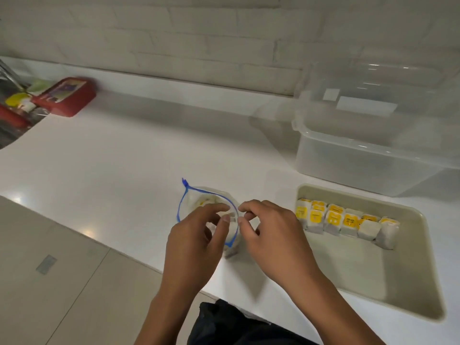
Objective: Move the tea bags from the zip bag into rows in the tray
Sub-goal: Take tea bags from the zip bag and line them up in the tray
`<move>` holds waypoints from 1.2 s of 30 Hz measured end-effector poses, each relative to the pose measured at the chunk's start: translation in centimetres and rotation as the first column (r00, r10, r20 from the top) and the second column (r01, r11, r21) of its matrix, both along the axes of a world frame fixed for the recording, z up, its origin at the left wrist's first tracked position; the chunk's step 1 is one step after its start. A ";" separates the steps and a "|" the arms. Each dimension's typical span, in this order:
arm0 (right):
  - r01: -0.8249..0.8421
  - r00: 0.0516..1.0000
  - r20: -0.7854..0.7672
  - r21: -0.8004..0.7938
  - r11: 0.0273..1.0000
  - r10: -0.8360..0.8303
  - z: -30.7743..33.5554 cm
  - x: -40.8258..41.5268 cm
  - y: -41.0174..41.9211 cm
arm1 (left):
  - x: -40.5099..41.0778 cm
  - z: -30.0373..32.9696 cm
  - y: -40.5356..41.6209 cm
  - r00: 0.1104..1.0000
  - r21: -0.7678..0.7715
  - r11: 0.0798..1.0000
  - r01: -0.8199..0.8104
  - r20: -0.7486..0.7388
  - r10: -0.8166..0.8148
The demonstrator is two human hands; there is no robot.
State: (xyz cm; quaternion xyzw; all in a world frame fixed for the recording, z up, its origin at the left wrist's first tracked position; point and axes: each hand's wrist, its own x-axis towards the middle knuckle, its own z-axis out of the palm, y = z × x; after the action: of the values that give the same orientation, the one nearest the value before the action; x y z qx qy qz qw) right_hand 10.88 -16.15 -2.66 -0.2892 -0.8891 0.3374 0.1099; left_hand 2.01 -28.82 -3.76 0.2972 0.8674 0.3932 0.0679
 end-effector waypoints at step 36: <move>0.112 0.893 0.420 0.134 0.985 -0.159 -6.9 -12.0 -5.2 | -9.4 -4.5 -5.3 0.979 -0.220 0.962 0.159 -0.091 -0.182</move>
State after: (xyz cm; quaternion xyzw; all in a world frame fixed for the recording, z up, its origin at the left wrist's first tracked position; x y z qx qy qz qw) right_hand -1.16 -21.31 -9.58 -0.4114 -0.8858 0.2091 -0.0500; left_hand -7.41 -34.15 -8.26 0.3833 0.8779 0.2743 0.0848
